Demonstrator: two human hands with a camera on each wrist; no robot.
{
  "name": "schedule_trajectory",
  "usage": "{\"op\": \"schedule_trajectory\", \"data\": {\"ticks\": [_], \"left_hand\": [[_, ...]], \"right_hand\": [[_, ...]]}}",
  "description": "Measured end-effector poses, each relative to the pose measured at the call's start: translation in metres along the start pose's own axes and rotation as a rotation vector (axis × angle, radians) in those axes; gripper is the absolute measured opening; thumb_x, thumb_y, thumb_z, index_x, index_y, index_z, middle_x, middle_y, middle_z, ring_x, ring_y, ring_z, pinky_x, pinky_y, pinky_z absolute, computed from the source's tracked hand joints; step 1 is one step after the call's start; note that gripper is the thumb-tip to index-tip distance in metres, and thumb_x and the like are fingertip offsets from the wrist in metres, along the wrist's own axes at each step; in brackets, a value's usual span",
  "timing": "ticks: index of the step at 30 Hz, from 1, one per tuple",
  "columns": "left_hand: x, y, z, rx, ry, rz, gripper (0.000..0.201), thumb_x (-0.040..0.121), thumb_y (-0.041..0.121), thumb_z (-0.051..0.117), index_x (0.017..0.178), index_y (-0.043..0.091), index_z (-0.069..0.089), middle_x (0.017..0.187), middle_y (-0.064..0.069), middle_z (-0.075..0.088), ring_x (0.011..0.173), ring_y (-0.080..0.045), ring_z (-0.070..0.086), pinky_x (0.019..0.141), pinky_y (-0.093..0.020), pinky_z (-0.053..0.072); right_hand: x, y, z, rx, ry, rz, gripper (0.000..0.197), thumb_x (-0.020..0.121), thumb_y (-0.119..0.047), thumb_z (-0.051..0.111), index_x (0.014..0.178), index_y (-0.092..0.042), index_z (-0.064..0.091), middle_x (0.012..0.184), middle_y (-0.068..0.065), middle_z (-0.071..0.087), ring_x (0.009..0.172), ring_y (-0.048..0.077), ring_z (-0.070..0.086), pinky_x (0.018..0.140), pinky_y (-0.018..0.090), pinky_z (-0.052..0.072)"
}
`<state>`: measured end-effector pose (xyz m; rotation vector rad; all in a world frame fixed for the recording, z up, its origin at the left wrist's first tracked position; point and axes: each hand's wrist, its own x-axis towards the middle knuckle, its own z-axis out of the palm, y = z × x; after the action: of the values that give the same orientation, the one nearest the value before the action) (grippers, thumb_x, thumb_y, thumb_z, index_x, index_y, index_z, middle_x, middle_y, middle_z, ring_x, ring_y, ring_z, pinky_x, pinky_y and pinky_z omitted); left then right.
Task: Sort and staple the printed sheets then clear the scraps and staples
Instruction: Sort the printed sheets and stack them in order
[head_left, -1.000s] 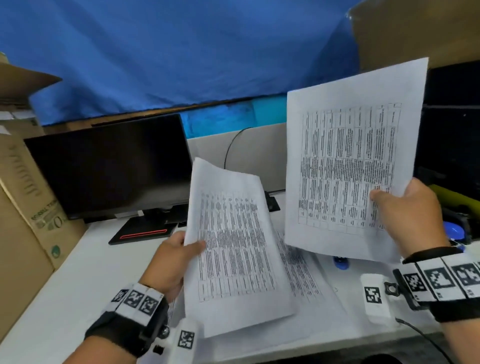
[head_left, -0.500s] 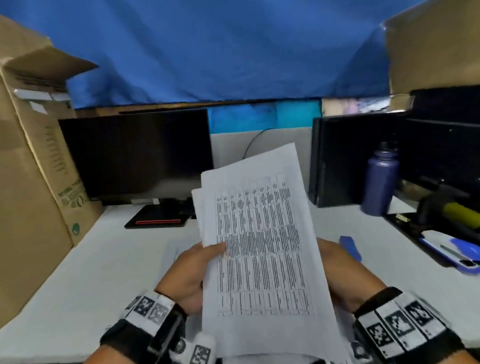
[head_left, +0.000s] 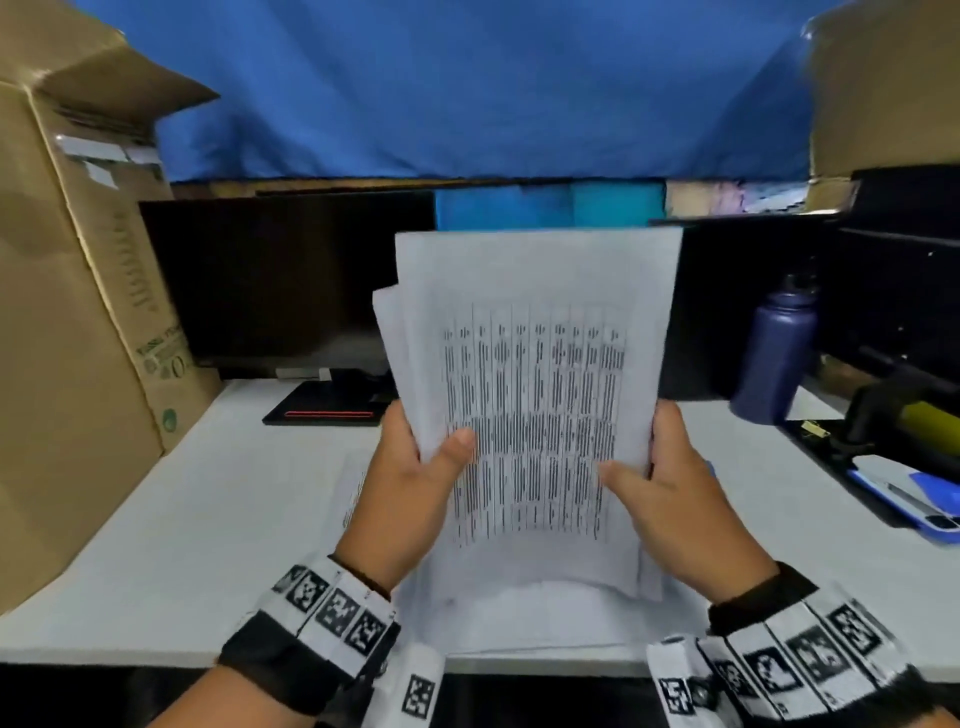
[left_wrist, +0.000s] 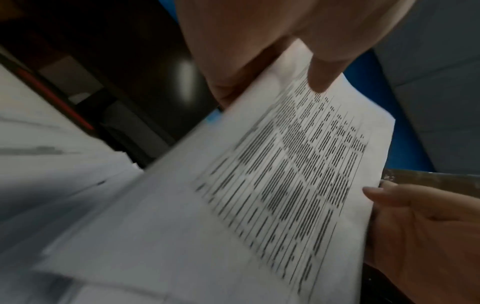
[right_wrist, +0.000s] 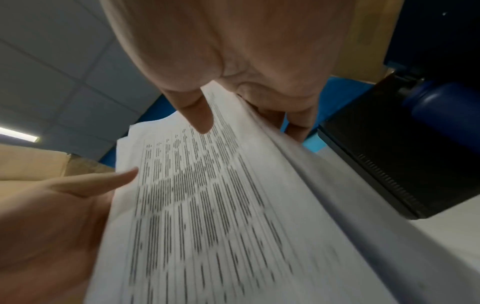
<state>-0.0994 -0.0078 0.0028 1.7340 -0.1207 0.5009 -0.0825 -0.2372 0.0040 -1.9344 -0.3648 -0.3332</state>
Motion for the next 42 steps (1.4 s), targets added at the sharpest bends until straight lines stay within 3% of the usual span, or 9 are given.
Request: {"op": "schedule_trajectory", "data": {"ticks": [3,7,10,14,18,23,32,38,42], "left_hand": [[-0.01,-0.015,0.004,-0.173,0.072,-0.128,0.037,0.101,0.026,0.057,0.134,0.033,0.045,0.12,0.01,0.071,0.11,-0.008,0.069,0.095,-0.035,0.052],[-0.027,-0.028,0.022,-0.046,0.039,-0.193,0.026,0.105,0.022,0.047,0.115,0.044,0.054,0.112,0.022,0.069,0.101,0.008,0.064,0.083,-0.019,0.047],[-0.024,-0.027,0.025,-0.002,0.091,-0.142,0.027,0.104,0.018,0.049,0.115,0.042,0.055,0.107,0.02,0.071,0.097,0.004,0.066,0.082,-0.022,0.05],[-0.013,-0.032,0.013,-0.11,0.138,-0.154,0.04,0.098,0.007,0.059,0.128,0.032,0.05,0.113,0.012,0.074,0.102,-0.003,0.071,0.087,-0.025,0.053],[-0.022,-0.044,0.007,-0.071,0.064,-0.232,0.031,0.098,0.008,0.06,0.12,0.03,0.059,0.11,0.014,0.075,0.106,-0.006,0.07,0.097,-0.032,0.053],[-0.022,-0.043,0.004,-0.009,0.15,-0.083,0.024,0.1,0.013,0.057,0.11,0.033,0.065,0.106,0.013,0.075,0.1,-0.007,0.07,0.092,-0.036,0.055],[-0.025,-0.078,-0.001,0.0,-0.147,-0.268,0.027,0.101,0.021,0.06,0.125,0.032,0.063,0.119,0.017,0.073,0.113,-0.005,0.067,0.106,-0.042,0.049],[-0.019,-0.076,-0.028,-0.33,0.14,-0.262,0.028,0.102,0.007,0.053,0.124,0.021,0.066,0.115,0.004,0.077,0.107,-0.014,0.072,0.076,-0.022,0.06],[-0.02,-0.099,-0.079,-0.748,0.232,-0.347,0.041,0.104,0.009,0.047,0.141,0.022,0.056,0.134,-0.003,0.067,0.125,-0.027,0.062,0.104,-0.053,0.049]], "right_hand": [[-0.002,0.008,0.003,-0.034,0.05,-0.006,0.046,0.092,0.001,0.054,0.122,-0.031,0.04,0.101,-0.023,0.064,0.085,-0.018,0.06,0.064,-0.002,0.041],[0.0,0.024,0.01,0.017,0.119,0.071,0.028,0.093,0.003,0.049,0.109,-0.021,0.046,0.091,-0.005,0.066,0.074,0.005,0.062,0.056,0.006,0.044],[0.002,0.023,0.01,0.092,0.158,0.077,0.02,0.094,0.0,0.05,0.104,-0.017,0.048,0.093,0.0,0.066,0.072,0.003,0.059,0.057,0.005,0.044],[0.0,0.018,0.007,0.16,0.174,0.022,0.03,0.091,0.006,0.053,0.11,-0.017,0.05,0.095,-0.012,0.067,0.073,-0.016,0.06,0.058,0.0,0.041],[-0.006,0.03,0.014,0.246,0.181,0.019,0.028,0.094,0.012,0.041,0.103,-0.011,0.055,0.08,-0.016,0.067,0.066,-0.004,0.059,0.058,0.005,0.043],[-0.003,0.033,0.016,0.274,0.25,-0.049,0.009,0.098,0.005,0.041,0.095,0.008,0.049,0.087,0.03,0.054,0.062,0.018,0.044,0.054,0.018,0.038],[-0.002,0.04,0.034,0.334,0.068,0.137,0.036,0.1,-0.003,0.039,0.108,-0.028,0.065,0.098,-0.023,0.072,0.099,-0.001,0.065,0.077,0.016,0.045],[0.009,0.04,0.015,0.193,0.145,0.036,0.016,0.092,-0.014,0.052,0.08,-0.018,0.062,0.082,0.009,0.067,0.081,0.024,0.064,0.073,0.032,0.048],[0.024,0.071,-0.01,-0.226,0.098,0.313,0.02,0.093,-0.03,0.06,0.08,-0.015,0.059,0.078,0.005,0.066,0.077,0.023,0.061,0.072,0.034,0.046]]}}
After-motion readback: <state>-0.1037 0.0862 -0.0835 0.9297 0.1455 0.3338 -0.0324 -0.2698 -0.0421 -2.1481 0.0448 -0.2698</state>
